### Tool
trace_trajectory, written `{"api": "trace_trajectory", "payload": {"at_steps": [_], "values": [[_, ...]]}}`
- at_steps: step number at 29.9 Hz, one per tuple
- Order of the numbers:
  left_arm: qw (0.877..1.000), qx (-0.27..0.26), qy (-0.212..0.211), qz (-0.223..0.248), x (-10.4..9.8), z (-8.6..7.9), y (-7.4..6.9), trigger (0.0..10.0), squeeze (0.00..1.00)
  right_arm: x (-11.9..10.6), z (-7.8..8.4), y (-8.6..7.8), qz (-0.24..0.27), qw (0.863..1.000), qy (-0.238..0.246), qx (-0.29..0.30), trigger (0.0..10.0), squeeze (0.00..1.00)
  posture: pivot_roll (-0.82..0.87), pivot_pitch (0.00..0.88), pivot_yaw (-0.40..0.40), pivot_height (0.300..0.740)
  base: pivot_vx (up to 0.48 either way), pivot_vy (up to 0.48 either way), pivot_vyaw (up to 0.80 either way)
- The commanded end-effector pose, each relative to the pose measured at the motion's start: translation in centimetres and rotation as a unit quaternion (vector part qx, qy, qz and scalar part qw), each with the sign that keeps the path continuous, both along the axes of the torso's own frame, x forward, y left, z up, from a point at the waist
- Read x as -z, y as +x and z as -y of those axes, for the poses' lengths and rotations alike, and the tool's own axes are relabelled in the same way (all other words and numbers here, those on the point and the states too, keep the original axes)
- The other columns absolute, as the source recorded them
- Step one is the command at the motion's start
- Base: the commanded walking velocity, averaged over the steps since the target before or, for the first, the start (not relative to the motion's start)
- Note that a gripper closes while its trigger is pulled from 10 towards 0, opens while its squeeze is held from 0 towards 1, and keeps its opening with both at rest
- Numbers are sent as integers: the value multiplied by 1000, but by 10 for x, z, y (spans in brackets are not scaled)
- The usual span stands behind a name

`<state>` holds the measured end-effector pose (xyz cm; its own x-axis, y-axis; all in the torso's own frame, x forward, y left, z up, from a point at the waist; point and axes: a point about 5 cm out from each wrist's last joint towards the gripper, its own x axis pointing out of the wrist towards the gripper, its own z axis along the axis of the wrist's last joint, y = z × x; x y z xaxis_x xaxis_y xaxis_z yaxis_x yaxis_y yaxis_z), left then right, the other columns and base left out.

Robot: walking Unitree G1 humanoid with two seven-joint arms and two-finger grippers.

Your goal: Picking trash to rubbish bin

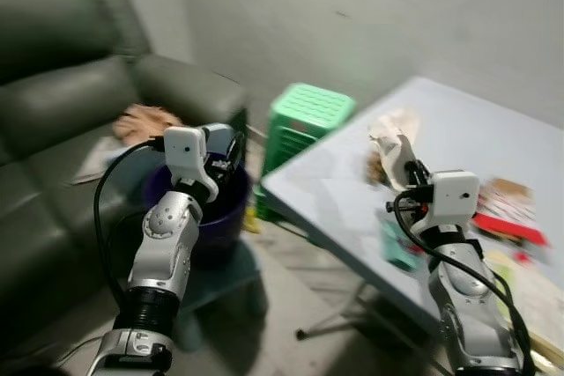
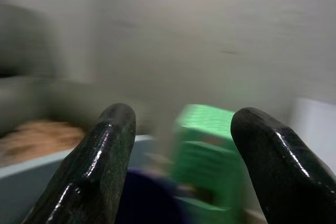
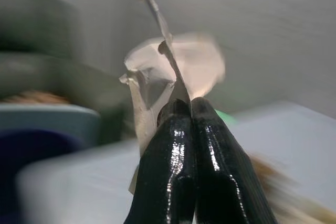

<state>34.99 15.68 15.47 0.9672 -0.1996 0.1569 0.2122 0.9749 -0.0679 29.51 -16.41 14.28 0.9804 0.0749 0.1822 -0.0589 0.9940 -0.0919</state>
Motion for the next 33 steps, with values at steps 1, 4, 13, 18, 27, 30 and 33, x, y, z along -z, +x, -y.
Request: {"api": "trace_trajectory", "payload": {"at_steps": [1, 4, 13, 18, 27, 30, 33], "values": [[1000, 8, -2, -4, 0, 11, 2, 10000, 0, 1, 10, -2, -3, 1000, -5, 15, 10000, 0, -25, 0, -62, 740, 0, 0, 800], [1000, 1, 0, -6, -1, 10, 3, 10000, 0, 0, 11, -2, -3, 1000, -5, 15, 10000, 0, -25, 0, -65, 740, 0, 0, 800], [1000, -1, -8, -8, -2, 13, 4, 10000, 0, 0, 13, -2, -5, 1000, -8, 13, 10000, 0, -18, 0, -73, 740, 0, 0, 800], [1000, -2, -10, -14, 0, 14, 3, 10000, 0, -1, 13, 0, -5, 1000, -13, 8, 10000, 0, -12, 0, -78, 740, 0, 0, 800], [1000, -6, -13, -21, 2, 15, 2, 10000, 0, -2, 11, 3, -2, 1000, 19, -5, 10000, 0, -6, 0, -82, 740, 0, 0, 622], [1000, -7, -13, -24, 3, 15, 2, 10000, 0, -2, 10, 3, -7, 1000, 20, -8, 10000, 0, -7, 0, -85, 740, 0, 0, 0], [1000, -7, -13, -24, 2, 15, 2, 10000, 0, -1, 9, 3, -12, 999, 24, -18, 10000, 0, -6, 0, -86, 740, 0, 0, 0]]}}
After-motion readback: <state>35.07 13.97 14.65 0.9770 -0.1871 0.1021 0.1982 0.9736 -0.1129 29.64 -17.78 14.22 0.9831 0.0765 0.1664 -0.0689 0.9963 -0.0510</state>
